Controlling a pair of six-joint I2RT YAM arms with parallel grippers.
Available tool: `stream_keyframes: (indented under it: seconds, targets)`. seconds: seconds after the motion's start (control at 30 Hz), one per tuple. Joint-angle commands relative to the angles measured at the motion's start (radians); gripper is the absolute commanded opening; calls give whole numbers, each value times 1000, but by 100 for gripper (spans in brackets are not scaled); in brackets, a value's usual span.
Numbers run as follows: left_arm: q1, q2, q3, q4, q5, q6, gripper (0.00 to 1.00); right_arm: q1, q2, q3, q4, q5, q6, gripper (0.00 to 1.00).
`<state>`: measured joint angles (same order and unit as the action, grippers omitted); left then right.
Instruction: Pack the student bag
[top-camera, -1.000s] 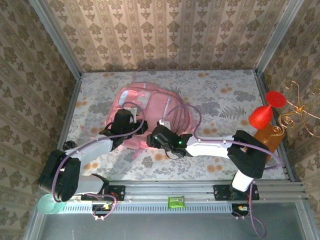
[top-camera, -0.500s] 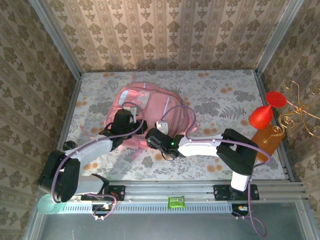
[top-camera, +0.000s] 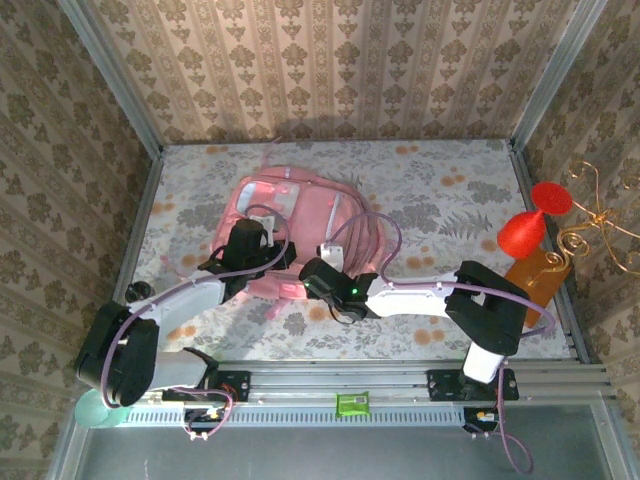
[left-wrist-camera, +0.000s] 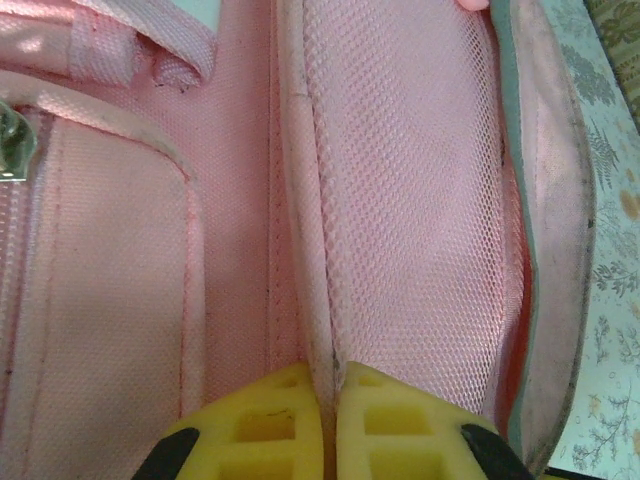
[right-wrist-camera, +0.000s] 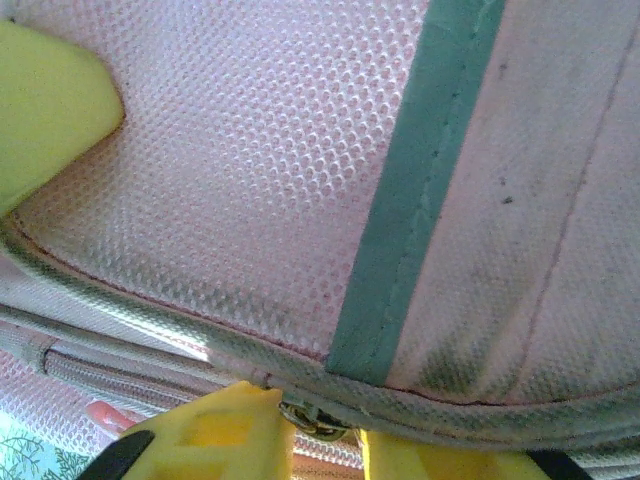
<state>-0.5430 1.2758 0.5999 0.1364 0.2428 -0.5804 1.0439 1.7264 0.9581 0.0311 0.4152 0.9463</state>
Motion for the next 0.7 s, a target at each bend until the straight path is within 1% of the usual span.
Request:
stream_keyframes:
  seconds: [0.0,0.2,0.27,0.37,0.43,0.5,0.67]
  targets:
    - [-15,-33,-5,-1,69,28,0,-7,-15,-5,9,65,5,19]
    - [-15,-35,-5,-6,62,33,0,-7,-30,-10,-7,67,0,10]
    - [-14,-36,-2,-13,58,36,0,-7,-46,-21,-13,64,0,9]
    - [-12,-39,3,-25,52,45,0,-8,-71,-43,-29,52,5,8]
    - [-11,-41,5,-30,49,48,0,-14,-87,-60,-28,39,5,11]
    - [-9,-42,7,-31,47,49,0,-19,-94,-74,-29,29,-1,16]
    - [-9,-41,4,-26,49,49,0,-21,-69,-57,-31,28,-18,25]
